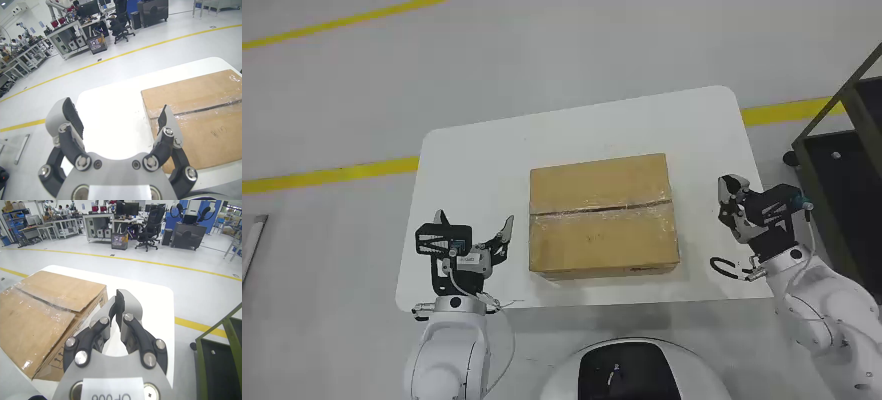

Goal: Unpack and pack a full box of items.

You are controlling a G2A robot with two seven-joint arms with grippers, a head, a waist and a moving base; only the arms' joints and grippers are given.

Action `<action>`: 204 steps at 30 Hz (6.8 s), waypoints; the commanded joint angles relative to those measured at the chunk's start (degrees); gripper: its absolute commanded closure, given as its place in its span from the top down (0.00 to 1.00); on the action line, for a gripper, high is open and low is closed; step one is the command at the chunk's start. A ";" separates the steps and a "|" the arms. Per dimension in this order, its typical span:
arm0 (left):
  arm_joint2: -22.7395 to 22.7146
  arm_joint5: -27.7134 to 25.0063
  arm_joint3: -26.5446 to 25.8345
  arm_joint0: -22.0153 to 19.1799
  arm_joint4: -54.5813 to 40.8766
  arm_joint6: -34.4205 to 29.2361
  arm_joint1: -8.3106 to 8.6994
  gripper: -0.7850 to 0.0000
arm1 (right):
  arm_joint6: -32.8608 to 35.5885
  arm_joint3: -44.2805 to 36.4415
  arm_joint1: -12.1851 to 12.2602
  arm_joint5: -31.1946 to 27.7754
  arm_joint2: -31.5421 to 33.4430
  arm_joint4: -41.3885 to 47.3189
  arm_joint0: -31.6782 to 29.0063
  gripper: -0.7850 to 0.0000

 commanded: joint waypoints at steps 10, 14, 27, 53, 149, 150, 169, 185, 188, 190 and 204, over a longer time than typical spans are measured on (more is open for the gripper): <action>0.00 0.00 0.00 0.00 0.00 0.00 0.00 1.00 | -1.91 6.23 -1.20 -2.61 -6.83 0.57 2.78 0.00; 0.00 0.00 0.00 0.00 0.00 0.00 0.00 1.00 | -2.48 8.44 -1.75 -3.50 -9.71 0.61 4.52 0.00; 0.00 0.00 0.00 0.00 0.00 0.00 0.00 1.00 | -2.78 11.53 -3.03 -6.40 -14.79 0.83 8.06 0.00; 13.12 -13.01 2.65 -14.08 -0.69 -8.01 -0.10 1.00 | -4.31 3.94 -2.14 -6.86 -1.06 1.14 -0.91 0.00; 22.63 -2.57 16.49 -26.73 0.78 -28.48 -3.86 0.00 | -4.77 2.09 -4.35 -15.86 -0.21 15.13 2.61 0.00; 21.77 -2.16 15.79 -26.34 0.86 -28.67 -3.80 0.00 | -4.50 2.13 -4.41 -16.30 -0.98 14.99 3.25 0.00; 6.21 -2.49 8.96 -22.93 8.88 -30.14 -2.27 0.00 | -0.28 9.33 -5.74 -17.81 -11.58 10.17 11.52 0.00; -6.21 -1.76 8.77 -22.27 12.76 -27.68 -1.22 0.00 | 1.35 11.11 -6.11 -18.10 -12.64 10.06 12.84 0.00; -7.14 -1.39 9.54 -21.84 13.85 -27.00 -1.09 0.00 | 1.49 11.20 -6.14 -18.18 -12.60 9.93 12.93 0.00; -7.86 -1.51 9.94 -21.67 14.23 -26.51 -1.00 0.00 | 1.54 11.35 -6.16 -18.22 -12.58 9.83 13.00 0.00; -12.65 -2.30 12.37 -20.00 17.19 -25.49 -0.33 0.00 | 1.81 12.45 -6.42 -18.21 -12.97 9.48 13.70 0.00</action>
